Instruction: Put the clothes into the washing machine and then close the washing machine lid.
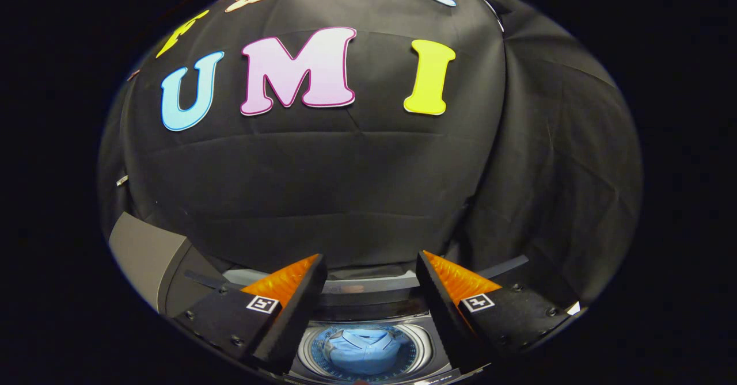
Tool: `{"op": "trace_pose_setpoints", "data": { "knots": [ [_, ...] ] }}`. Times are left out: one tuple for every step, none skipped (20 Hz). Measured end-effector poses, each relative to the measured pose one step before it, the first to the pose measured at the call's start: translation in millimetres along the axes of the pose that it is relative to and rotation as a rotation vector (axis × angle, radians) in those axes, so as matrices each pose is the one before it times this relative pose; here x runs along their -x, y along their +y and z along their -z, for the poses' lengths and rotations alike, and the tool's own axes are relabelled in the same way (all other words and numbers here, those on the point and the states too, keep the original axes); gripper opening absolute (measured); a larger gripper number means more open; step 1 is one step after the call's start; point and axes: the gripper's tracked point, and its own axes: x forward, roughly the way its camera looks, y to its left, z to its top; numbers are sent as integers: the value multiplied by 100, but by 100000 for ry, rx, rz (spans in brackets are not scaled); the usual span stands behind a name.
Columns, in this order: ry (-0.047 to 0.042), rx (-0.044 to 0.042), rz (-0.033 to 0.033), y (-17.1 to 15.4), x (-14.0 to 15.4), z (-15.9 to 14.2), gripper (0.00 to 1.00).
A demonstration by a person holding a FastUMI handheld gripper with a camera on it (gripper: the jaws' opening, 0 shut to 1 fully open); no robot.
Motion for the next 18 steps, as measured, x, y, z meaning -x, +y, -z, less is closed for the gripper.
{"op": "trace_pose_setpoints", "data": {
  "knots": [
    [211, 345, 88, -27, -15, 132, 99],
    [51, -111, 46, -167, 88, 109, 99],
    [-108, 74, -182, 5, 105, 69, 99],
    [-54, 118, -218, -8, 147, 128, 99],
    [-308, 338, -291, 24, 96, 58, 99],
    [-963, -241, -305, -66, 159, 115, 99],
    [-675, -617, -189, 33, 217, 7, 99],
    [-149, -78, -105, -45, 483, 469, 99],
    [-143, 283, 27, -93, 611, 395, 99],
    [146, 17, 34, -153, 326, 167, 99],
    [217, -72, 15, 28, -175, -73, 99],
    [189, 13, 58, 21, 6, 4, 99],
    [90, 84, 112, 13, 78, 17, 99],
    [-78, -60, 83, -55, 104, 23, 99],
    [-191, -84, 4, -41, 102, 63, 99],
    [-162, -115, 69, -35, 92, 156, 99],
    [-70, 5, 100, 45, 164, 1, 99],
    [-16, -80, 118, -3, 141, 70, 99]
  ]
}}
